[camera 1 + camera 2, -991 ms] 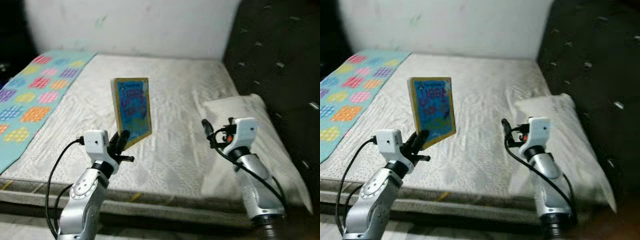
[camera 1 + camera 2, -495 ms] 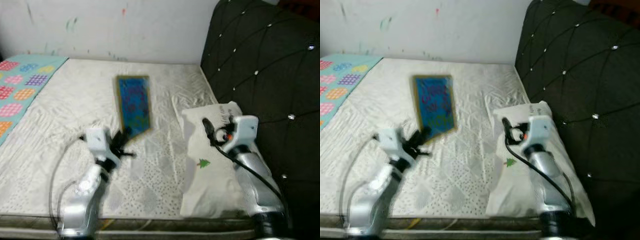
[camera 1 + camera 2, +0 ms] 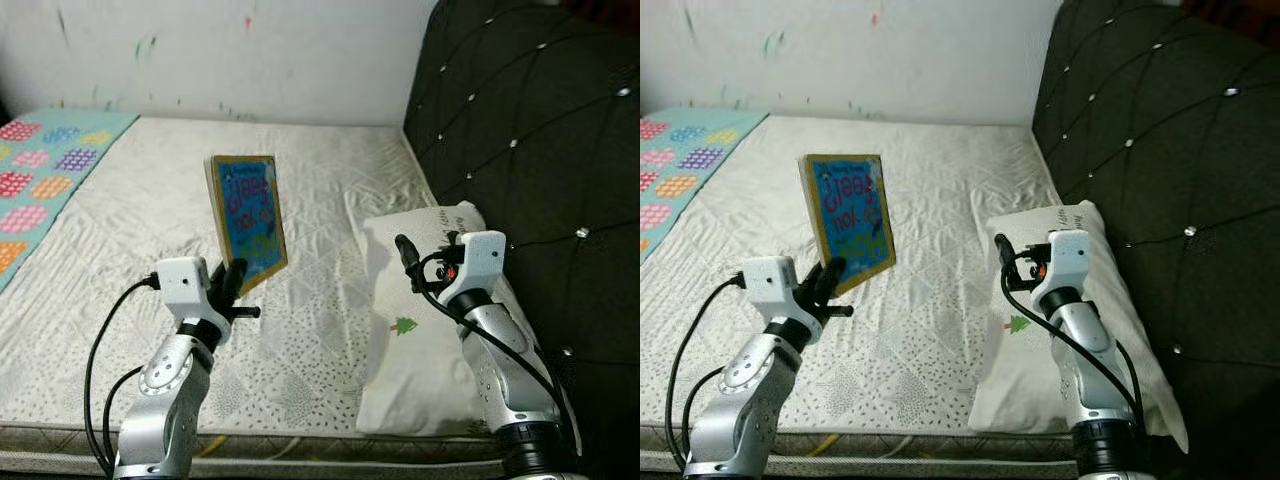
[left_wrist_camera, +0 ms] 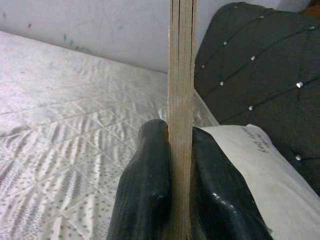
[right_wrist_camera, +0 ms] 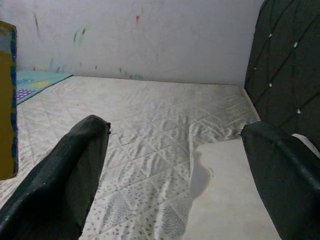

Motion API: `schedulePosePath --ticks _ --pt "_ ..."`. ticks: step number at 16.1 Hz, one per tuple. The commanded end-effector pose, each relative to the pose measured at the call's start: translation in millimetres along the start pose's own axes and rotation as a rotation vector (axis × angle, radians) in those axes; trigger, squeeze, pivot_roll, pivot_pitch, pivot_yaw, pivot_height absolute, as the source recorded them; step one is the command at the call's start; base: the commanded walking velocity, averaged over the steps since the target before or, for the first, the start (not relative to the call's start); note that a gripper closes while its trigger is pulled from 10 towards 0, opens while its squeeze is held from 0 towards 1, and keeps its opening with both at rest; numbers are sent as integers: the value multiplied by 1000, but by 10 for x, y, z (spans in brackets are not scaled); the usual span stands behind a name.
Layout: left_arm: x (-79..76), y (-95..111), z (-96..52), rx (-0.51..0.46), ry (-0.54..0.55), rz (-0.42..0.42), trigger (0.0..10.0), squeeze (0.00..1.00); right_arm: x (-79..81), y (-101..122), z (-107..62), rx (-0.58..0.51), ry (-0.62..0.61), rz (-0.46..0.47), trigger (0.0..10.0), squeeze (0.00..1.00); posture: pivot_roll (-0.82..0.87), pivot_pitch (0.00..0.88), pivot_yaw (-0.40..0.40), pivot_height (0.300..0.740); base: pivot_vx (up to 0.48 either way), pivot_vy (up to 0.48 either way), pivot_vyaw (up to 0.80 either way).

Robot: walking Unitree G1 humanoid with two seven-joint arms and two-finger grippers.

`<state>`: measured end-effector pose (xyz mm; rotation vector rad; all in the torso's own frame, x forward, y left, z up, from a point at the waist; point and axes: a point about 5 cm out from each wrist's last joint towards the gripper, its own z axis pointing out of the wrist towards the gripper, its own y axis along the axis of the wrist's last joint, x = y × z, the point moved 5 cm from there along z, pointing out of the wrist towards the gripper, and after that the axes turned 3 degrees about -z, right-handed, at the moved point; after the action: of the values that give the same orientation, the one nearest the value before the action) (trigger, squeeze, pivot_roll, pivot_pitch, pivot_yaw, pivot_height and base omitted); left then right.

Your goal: Clean up the room

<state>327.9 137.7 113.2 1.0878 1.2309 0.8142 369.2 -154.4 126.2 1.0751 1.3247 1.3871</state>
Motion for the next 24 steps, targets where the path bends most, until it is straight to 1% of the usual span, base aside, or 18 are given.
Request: schedulePosePath --ticks 1,5,11,13,15,16,20,24 --pt "-30 120 -1 -37 -14 28 10000 0 50 -22 1 5 17 -17 10000 0 -14 0 -32 740 0 0 794" --pt "-22 140 19 -40 -11 33 10000 0 47 -23 12 5 12 -5 10000 0 -14 0 -34 740 0 0 625" --pt "-38 109 2 -30 -15 20 10000 0 -5 -43 -4 14 -16 5 10000 0 -15 0 -36 740 0 0 0" --pt "-24 96 -10 -26 -9 14 10000 0 -9 -48 -11 16 -18 9 10000 0 -18 0 -38 740 0 0 -525" --pt "-24 84 -13 -22 -7 8 10000 0 -13 -48 -12 16 -19 8 10000 0 -18 0 -38 740 0 0 0" --pt "-37 48 -16 -7 -7 -37 10000 0 -15 -44 -14 17 -17 4 10000 0 -22 0 -40 740 0 0 0" --pt "-61 -60 -45 53 -23 -84 10000 0 -50 -64 -40 25 -23 -2 10000 0 -25 0 -42 740 0 0 0" --pt "-38 -61 -64 57 -17 -89 10000 0 -60 -77 -51 32 -24 -7 10000 0 -25 0 -45 740 0 0 0"
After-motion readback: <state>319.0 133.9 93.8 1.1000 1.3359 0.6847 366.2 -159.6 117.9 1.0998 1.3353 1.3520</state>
